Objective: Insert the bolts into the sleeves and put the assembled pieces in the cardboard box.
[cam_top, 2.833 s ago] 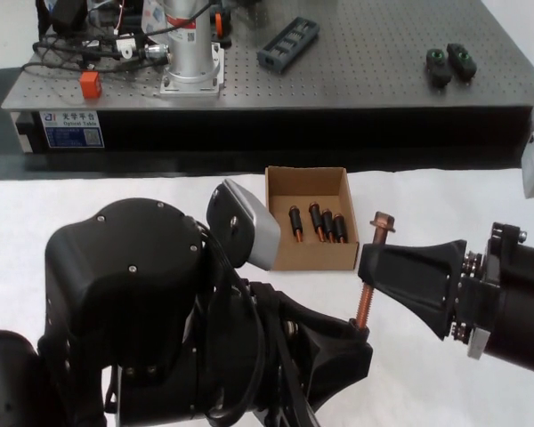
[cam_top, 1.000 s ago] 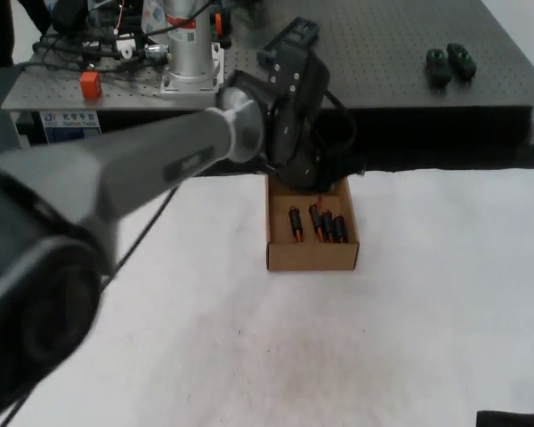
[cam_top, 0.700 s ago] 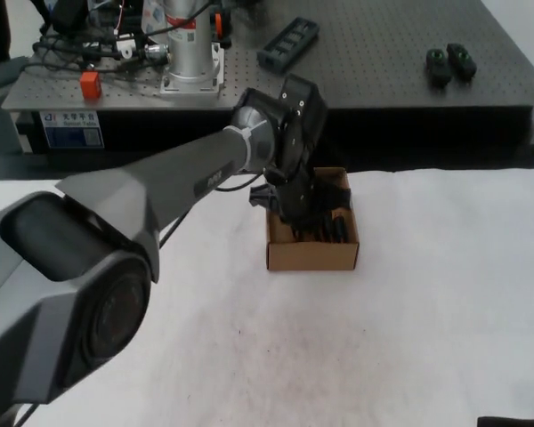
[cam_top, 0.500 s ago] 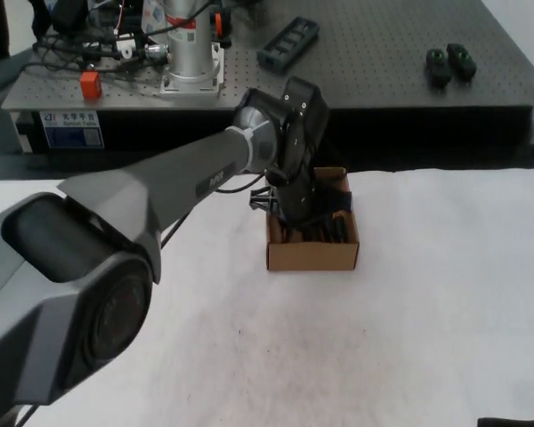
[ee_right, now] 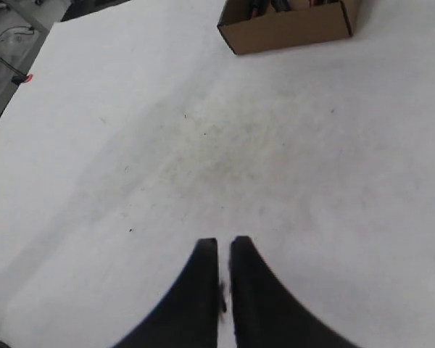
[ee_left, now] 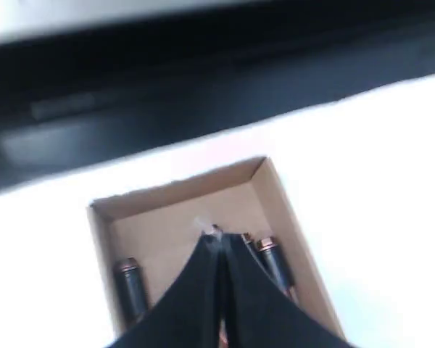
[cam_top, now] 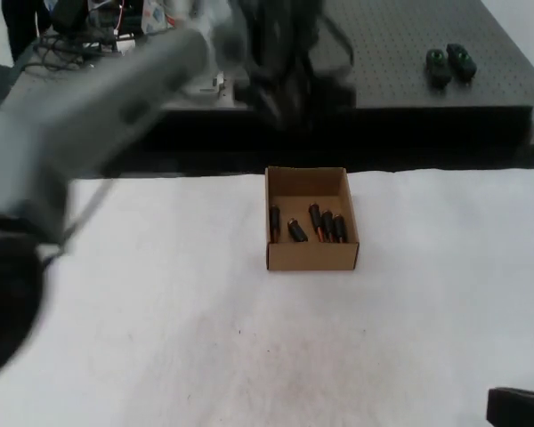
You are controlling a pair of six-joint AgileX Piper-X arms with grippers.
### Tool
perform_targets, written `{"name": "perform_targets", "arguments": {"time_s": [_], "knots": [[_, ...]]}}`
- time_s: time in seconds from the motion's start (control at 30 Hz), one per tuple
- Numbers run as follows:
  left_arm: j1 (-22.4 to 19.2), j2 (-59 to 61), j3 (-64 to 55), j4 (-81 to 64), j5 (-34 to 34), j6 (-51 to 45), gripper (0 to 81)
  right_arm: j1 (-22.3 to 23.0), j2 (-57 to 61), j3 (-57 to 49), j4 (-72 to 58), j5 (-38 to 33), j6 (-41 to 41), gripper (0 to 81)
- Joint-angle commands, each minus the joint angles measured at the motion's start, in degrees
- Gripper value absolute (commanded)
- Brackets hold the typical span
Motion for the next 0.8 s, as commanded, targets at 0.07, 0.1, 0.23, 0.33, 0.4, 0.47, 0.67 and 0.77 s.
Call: {"name": "perform_targets", "arguments": {"time_s": [0.07, 0.1, 0.23, 0.33, 0.4, 0.47, 0.67, 0.77], "knots": [[0.1, -11.6, 12.9, -2.6, -2.3, 1.7, 0.3, -0.2, -0.3, 7.2, -13.3, 0.5, -5.8, 3.6], [0.1, -15.2, 17.7, -4.1, -2.4, 1.3, 0.3, -0.2, -0.3, 8.6, -15.8, 0.5, -5.8, 3.6], [0.1, -29.0, 35.7, -9.8, -2.4, 0.9, 0.3, -0.2, -0.3, 13.0, -21.8, 0.5, -5.8, 3.6], [0.1, -41.0, 46.8, -10.6, -2.4, 0.8, 0.3, -0.2, -0.3, 16.3, -25.0, 0.5, -5.8, 3.6], [0.1, -48.7, 53.7, -10.5, -2.4, 0.8, 0.3, -0.2, -0.3, 18.7, -26.9, 0.5, -5.8, 3.6], [0.1, -55.6, 59.8, -10.5, -2.4, 0.8, 0.3, -0.2, -0.3, 20.8, -27.2, 0.5, -5.8, 3.6], [0.1, -76.9, 74.1, -10.5, -2.4, -1.0, 0.3, -0.2, -0.3, 23.7, -27.2, 0.5, -5.5, 3.6], [0.1, -87.1, 80.0, -10.5, -2.4, -1.1, 0.3, -0.2, -0.3, 23.7, -27.0, 0.5, -5.5, 3.6]]}}
